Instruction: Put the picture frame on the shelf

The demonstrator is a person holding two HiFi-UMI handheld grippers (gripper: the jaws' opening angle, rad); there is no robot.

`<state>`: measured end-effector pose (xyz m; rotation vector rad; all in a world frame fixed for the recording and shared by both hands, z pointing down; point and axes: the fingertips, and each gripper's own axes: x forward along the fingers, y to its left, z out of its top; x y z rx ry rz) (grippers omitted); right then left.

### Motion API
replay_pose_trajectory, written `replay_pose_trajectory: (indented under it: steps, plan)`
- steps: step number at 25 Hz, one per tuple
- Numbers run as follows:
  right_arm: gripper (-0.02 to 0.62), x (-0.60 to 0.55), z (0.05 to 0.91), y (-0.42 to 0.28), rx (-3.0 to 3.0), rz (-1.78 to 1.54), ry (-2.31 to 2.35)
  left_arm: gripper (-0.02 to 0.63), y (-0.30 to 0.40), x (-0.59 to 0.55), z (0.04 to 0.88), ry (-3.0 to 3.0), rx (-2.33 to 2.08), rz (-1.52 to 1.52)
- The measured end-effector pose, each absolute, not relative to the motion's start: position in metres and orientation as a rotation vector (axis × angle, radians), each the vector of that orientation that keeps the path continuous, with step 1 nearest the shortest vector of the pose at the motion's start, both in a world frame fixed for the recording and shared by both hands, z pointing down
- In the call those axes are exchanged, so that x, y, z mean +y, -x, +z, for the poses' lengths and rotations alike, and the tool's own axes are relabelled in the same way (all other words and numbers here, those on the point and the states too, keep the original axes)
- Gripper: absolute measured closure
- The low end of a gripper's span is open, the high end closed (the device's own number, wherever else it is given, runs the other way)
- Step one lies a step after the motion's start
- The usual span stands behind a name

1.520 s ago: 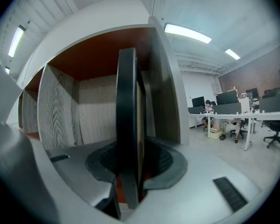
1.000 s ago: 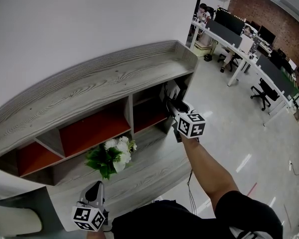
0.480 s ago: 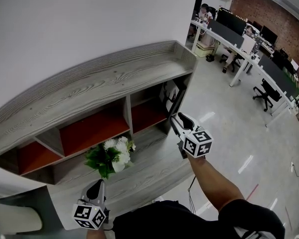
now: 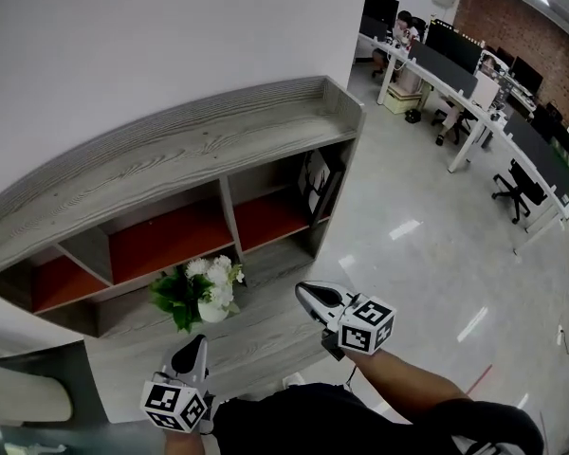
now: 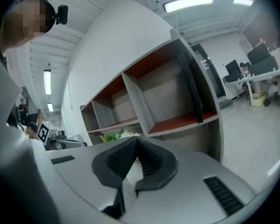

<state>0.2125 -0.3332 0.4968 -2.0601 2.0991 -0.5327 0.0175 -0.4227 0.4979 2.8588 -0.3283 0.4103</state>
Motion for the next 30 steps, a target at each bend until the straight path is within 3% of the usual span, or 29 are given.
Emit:
replay_pose_trajectory:
  steps: [5, 18, 30]
  plan:
    - [0.580, -0.320, 0.522, -0.182, 2.170, -0.696, 1.830, 0.597, -0.014, -0.401, 0.507, -2.808, -0.384, 0.389]
    - [0.578, -0.317, 0.499, -0.102, 2.212, -0.654, 1.675, 0.596, 0.015, -0.387, 0.491, -2.843, -0.348, 0.382]
    - [0.580, -0.307, 0.501, 0.003, 2.123, -0.664, 1.792, 0.597, 0.111, -0.379, 0.502, -2.815, -0.179, 0.415]
